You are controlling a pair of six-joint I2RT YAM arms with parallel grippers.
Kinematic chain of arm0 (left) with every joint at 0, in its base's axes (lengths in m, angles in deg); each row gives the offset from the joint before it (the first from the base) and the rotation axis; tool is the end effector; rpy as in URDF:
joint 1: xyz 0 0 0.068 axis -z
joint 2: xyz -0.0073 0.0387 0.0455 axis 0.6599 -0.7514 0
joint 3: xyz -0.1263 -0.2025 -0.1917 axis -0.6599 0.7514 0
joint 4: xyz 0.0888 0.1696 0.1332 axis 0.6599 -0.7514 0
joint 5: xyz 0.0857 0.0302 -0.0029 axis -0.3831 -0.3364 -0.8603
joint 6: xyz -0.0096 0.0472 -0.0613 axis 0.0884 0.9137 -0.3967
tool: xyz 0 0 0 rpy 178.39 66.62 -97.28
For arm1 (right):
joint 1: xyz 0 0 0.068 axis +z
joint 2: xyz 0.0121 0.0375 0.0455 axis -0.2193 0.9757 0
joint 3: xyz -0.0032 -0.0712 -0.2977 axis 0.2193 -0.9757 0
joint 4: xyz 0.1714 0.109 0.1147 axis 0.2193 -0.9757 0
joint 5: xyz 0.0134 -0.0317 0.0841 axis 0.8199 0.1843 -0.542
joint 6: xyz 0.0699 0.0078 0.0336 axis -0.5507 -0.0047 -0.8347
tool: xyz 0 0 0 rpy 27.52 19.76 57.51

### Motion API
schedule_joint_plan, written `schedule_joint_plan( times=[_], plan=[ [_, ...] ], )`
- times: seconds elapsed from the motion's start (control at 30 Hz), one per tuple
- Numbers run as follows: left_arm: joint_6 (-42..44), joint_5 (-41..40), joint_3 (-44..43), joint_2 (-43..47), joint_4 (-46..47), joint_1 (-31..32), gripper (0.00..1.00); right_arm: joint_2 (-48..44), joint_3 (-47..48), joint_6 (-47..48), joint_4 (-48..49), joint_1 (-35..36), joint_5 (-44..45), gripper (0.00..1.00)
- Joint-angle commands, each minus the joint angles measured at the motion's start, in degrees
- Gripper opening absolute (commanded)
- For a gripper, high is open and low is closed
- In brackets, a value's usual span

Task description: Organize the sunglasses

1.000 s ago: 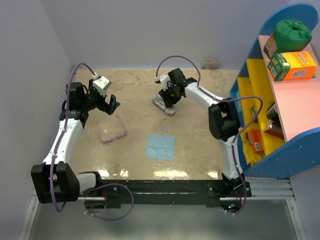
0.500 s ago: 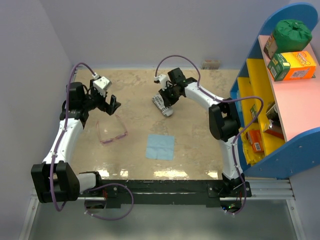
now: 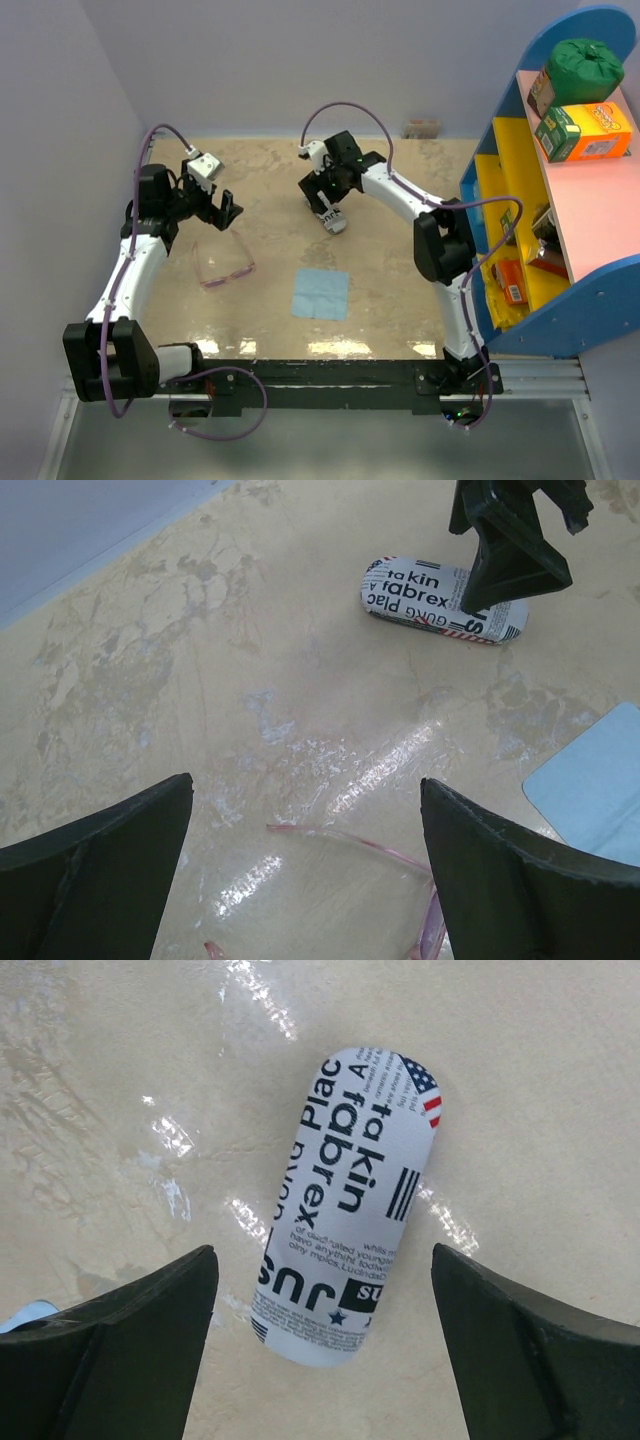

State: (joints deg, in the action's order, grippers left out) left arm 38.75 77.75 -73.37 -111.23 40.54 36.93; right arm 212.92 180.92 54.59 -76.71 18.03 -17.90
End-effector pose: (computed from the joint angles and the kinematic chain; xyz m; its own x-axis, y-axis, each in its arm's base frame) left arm 0.2605 -0.0220 0.3324 -0.2814 0.2333 -0.9308 0.6185 0.7857 0.0099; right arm 0.4293 0.2700 0.2401 -0.5242 -0.5614 -0.6403 -0.7377 0.6750 0.0123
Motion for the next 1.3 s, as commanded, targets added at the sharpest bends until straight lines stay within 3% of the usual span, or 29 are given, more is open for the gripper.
schedule_joint_plan(
  times=[0.0,0.23,0.87,1.03,1.23,1.27],
  plan=[
    [-0.3,1.25,0.51,0.23,2.5,0.23,1.0,2.68,3.25,-1.68,0.33,1.99,3.05,0.91],
    [-0.22,1.34,0.69,0.49,2.68,0.23,1.0,4.7,3.52,-2.65,0.59,2.26,7.0,0.91],
    [-0.22,1.69,0.95,0.49,2.85,0.23,1.0,3.12,0.0,-1.94,1.48,2.26,5.51,0.88],
    [-0.31,1.69,1.04,0.49,2.94,0.23,1.0,2.94,-0.61,-1.59,1.39,2.26,5.34,0.81],
    [-0.39,1.86,1.04,0.49,2.94,0.23,1.0,2.15,-1.49,-0.1,1.74,2.26,5.33,0.66],
    [-0.31,1.86,0.95,0.58,2.94,0.23,1.0,2.07,-1.76,0.08,1.82,2.26,5.6,0.6]
  ],
)
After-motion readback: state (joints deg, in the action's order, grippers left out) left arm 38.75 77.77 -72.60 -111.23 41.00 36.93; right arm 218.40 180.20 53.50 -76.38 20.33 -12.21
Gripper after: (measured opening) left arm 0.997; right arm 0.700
